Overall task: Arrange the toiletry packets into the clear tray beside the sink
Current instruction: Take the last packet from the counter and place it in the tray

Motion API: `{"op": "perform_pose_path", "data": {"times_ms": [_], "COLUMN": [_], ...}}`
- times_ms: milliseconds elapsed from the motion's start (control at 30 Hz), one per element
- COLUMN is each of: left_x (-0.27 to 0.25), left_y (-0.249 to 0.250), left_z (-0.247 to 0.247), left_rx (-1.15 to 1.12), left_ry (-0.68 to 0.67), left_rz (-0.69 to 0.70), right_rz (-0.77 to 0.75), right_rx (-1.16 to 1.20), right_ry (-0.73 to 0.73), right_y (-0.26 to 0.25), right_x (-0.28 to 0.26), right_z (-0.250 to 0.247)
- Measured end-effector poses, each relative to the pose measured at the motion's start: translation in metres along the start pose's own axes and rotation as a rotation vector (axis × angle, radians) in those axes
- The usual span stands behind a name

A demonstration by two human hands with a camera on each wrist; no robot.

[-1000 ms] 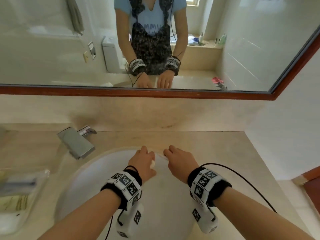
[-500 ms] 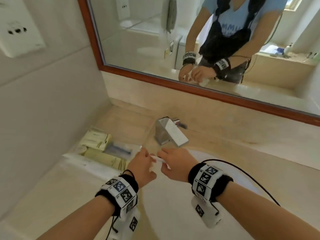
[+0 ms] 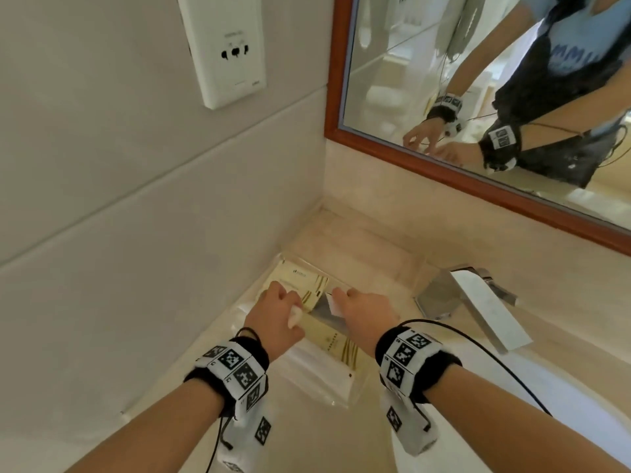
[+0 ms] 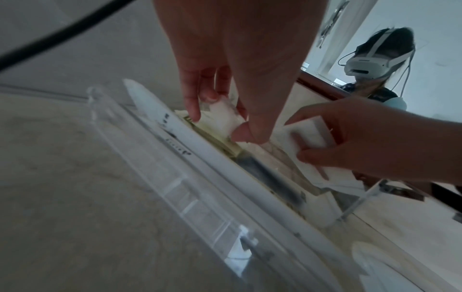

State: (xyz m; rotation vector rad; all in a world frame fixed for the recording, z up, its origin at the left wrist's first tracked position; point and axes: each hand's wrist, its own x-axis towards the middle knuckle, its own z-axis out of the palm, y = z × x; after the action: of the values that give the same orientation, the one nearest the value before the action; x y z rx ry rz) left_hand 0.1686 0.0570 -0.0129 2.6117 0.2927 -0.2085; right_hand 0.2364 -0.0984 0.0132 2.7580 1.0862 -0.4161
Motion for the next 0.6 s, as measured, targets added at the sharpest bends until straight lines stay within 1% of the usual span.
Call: {"op": "perform_pose_path", "data": {"times_ms": [233, 400, 533, 600], "left_x": [0.015, 0.024, 0.028, 0.030], "left_y": [-0.018, -0.023, -0.026, -0.027], "left_z": [0.002, 0.003, 0.003, 0.004], "left_rx": [-0.074, -0.099, -0.099, -0.103], "left_ry": [0.002, 0.019, 0.019, 0.024], "left_rz": [0.016, 0.012, 0.010, 0.008], "right_rz": [0.094, 0.101, 0.114, 0.116], "right_rx": [0.006, 0.097, 0.167, 0.153], "right_ry": [-0.145, -0.202, -0.231, -0.195], "right_y": [-0.006, -0.003, -0.002, -0.002], "right_x": [0.026, 0.036, 0.038, 0.040], "right_z": [0.003, 0.013, 0.015, 0.013]}}
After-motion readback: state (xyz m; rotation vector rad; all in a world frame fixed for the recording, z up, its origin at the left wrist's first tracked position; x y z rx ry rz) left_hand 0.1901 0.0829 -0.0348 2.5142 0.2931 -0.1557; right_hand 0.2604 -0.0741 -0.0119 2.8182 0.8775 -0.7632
